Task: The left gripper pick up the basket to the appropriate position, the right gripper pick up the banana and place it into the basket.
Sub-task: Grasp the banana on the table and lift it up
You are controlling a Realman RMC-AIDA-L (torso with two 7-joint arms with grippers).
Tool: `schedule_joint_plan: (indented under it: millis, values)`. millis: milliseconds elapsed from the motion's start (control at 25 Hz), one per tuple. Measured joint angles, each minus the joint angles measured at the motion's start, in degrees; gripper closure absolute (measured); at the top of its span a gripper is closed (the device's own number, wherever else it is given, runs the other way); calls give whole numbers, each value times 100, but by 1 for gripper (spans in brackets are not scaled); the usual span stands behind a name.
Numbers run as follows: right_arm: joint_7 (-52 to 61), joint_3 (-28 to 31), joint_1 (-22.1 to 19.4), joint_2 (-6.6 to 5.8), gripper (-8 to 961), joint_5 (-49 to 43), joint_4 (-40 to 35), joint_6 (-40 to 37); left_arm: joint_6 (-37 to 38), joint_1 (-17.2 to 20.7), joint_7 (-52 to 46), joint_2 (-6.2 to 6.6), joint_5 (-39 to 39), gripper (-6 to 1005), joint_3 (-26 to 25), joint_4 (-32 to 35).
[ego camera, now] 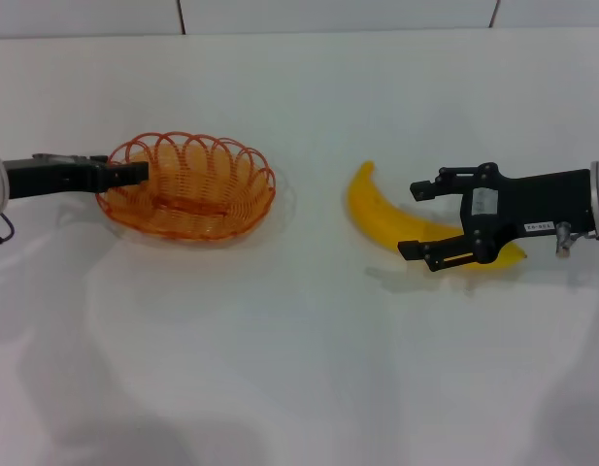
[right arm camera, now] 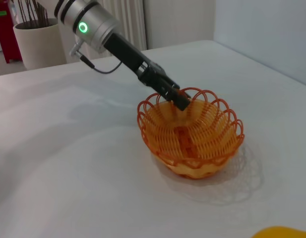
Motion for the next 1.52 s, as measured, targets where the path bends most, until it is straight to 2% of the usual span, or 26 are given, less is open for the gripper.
schedule_joint_plan:
  millis: [280, 480, 680, 880, 1000, 1080, 1120, 1280, 1520]
  values:
    - [5, 0, -3, 0, 99, 0, 0, 0, 4, 342, 39, -26, -120, 290, 664, 704]
    - [6, 0, 18, 0, 100, 1, 0, 0, 6, 721, 103, -41, -245, 288, 1185, 1313]
    - [7, 0, 4, 7, 101, 3, 0, 0, 105, 1217, 650, -25, -1081, 291, 1468, 1785]
    - [7, 8, -19, 9, 102, 9, 0, -1, 645, 1613, 1499, 13, -1994, 292, 1365, 1869]
    - [7, 19, -21, 9, 102, 25, 0, 0, 1148, 1746, 1913, 24, -2246, 293, 1045, 1804]
    - [7, 43, -23, 10, 103, 41, 0, 1, 1326, 1769, 2016, 25, -2266, 294, 899, 1748]
    - [6, 60, -32, 13, 103, 68, -2, 3, 1698, 1806, 2195, 32, -2266, 294, 578, 1587]
    - [-14, 70, -63, 24, 103, 150, -16, 11, 2250, 1937, 2603, 83, -2189, 295, 123, 1293]
    - [-19, 70, -90, 37, 104, 316, -27, 213, 2338, 2161, 3052, 69, -1746, 297, -10, 1166]
